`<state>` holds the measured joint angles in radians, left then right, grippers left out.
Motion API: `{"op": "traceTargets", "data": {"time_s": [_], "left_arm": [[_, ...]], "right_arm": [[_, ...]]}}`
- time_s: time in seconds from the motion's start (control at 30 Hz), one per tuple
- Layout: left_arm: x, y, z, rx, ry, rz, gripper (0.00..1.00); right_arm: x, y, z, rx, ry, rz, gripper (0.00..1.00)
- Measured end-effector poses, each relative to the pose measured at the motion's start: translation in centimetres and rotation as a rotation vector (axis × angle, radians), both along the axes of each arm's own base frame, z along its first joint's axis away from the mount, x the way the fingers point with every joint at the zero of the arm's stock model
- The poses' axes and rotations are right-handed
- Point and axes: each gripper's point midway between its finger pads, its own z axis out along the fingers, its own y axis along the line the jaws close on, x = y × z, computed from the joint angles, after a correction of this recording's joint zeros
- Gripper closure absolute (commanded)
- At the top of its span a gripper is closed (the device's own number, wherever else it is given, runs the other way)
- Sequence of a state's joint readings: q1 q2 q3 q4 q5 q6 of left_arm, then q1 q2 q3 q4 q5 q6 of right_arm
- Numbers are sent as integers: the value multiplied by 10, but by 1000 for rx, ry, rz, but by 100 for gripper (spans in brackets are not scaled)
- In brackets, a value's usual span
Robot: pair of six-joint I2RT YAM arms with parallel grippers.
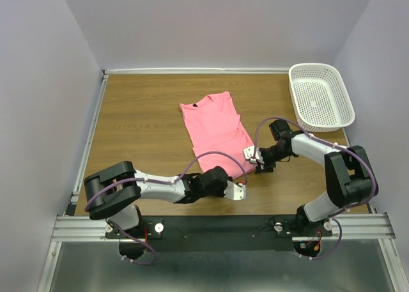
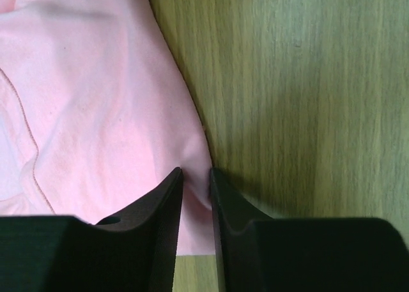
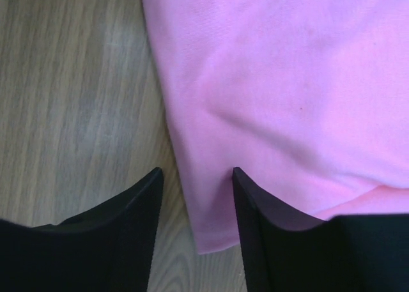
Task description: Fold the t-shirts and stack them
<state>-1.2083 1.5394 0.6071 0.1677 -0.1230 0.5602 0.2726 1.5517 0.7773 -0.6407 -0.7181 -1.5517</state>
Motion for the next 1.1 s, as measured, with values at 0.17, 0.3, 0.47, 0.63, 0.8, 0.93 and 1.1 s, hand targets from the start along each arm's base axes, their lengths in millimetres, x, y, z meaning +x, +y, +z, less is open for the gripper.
{"op": "traceTargets", "data": {"time_s": [0.17,0.3,0.47,0.63,0.8,0.93,1.1], "left_arm": [[11,-1,-1,-1,5,25,84],[14,-1,-3,2,13,25,100],[13,-1,-3,4,16,14,100],[7,5,-1,5,46,-22,100],[4,19,23,-57,62,-65,100],[30,26,71,-194,-3,-35,100],[69,45,94,-260,-56,37,100]], "right_arm": [[7,2,0,2,-4,-24,61],[11,2,-1,2,-8,-39,76],[15,3,-1,3,-9,-56,99],[15,3,2,-1,16,-77,99],[15,7,17,3,61,-61,99],[29,16,39,35,73,-79,99],[81,37,72,90,74,-142,99]]}}
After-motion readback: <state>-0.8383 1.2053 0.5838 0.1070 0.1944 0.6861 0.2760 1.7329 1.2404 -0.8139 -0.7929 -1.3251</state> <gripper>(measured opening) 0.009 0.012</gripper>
